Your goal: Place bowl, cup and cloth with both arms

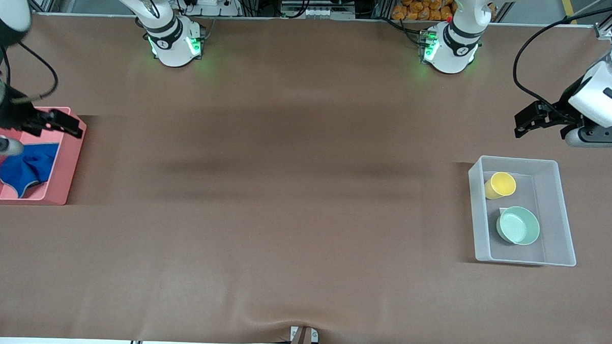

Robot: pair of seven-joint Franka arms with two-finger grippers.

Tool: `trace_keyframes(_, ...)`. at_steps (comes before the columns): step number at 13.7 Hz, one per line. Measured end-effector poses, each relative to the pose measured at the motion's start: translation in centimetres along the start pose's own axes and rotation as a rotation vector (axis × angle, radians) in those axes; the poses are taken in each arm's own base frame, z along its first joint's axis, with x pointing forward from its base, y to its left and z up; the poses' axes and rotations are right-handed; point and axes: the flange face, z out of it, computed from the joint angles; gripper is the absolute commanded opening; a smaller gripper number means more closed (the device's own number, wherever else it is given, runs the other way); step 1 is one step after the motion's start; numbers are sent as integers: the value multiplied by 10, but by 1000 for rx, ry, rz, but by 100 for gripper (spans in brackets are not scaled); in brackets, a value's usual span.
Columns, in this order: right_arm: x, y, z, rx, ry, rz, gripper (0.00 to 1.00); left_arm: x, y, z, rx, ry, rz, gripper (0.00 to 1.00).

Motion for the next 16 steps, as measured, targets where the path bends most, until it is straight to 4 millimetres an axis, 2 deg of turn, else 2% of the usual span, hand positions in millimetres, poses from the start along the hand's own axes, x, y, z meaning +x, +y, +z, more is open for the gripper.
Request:
trace_keyframes(3, -27, 2, -27, 10, -3, 8, 100, -1, -7, -16, 0, 7, 4, 100)
trace_keyframes(6, -35, 16, -31, 13, -31, 33, 100, -4, -22, -35, -1, 9, -10, 100)
trace_keyframes(10, -39, 20, -44, 14, -28, 39, 100, -1, -18, -30, -2, -17, -1, 100)
trace_keyframes(16, -38, 22, -46, 14, -18, 43, 100, 3, -15, -37, -3, -34, 5, 100)
